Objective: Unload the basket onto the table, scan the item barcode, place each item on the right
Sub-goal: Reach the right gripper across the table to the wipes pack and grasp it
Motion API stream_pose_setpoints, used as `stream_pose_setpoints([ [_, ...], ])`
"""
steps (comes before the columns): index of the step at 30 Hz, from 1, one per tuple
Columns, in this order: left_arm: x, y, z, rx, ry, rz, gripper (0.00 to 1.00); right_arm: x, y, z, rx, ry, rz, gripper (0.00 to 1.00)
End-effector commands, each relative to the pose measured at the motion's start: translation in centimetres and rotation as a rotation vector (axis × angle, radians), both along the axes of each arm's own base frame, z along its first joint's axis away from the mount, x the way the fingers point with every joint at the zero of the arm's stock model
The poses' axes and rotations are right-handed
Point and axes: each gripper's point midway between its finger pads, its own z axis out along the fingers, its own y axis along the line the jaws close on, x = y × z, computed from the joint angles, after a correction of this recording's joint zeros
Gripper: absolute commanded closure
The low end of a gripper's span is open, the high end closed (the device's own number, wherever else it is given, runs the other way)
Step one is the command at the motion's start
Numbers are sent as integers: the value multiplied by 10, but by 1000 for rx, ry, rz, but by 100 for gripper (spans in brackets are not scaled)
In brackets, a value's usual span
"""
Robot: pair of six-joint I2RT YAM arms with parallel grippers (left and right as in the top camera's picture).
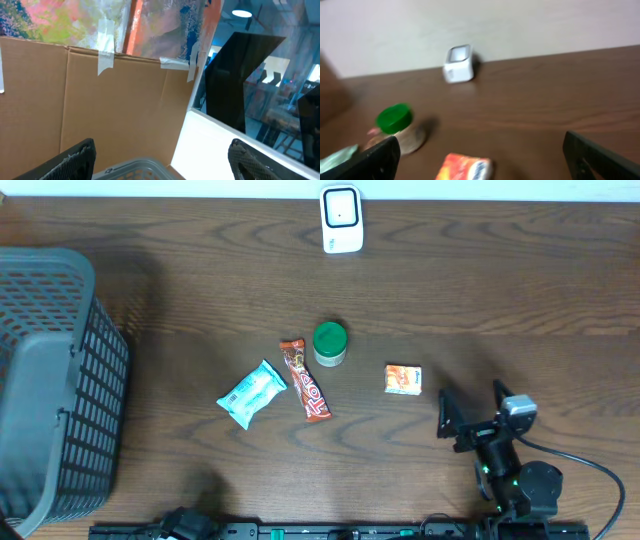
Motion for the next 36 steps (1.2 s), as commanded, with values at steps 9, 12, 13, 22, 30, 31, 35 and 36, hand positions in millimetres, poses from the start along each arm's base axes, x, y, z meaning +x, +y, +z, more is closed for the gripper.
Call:
stream_pose_setpoints([
  [9, 18, -19, 17, 178, 55, -76, 15, -25, 58, -16, 85, 118, 370, 1],
  [12, 16, -16, 15, 180, 62, -45, 15, -28, 63, -10, 125, 114, 402, 1],
  [13, 15, -14, 13, 186, 68, -29, 15, -31, 67, -5, 124, 98, 436, 1],
  [22, -11, 0, -16, 165, 5, 67, 15, -25, 57, 62, 228, 87, 365, 1],
  [30, -56, -10, -31, 193, -117, -41, 15, 5, 41, 83, 125, 362, 248, 1],
  [31, -64, -9, -31, 188, -136, -36, 15, 8, 41, 85, 125, 399, 248, 1],
  [35, -87, -7, -33, 189, -167, -4, 15, 19, 48, 85, 124, 593, 274, 1],
  [36, -94, -6, -33, 189, -178, 11, 15, 19, 54, 84, 116, 647, 293, 1],
])
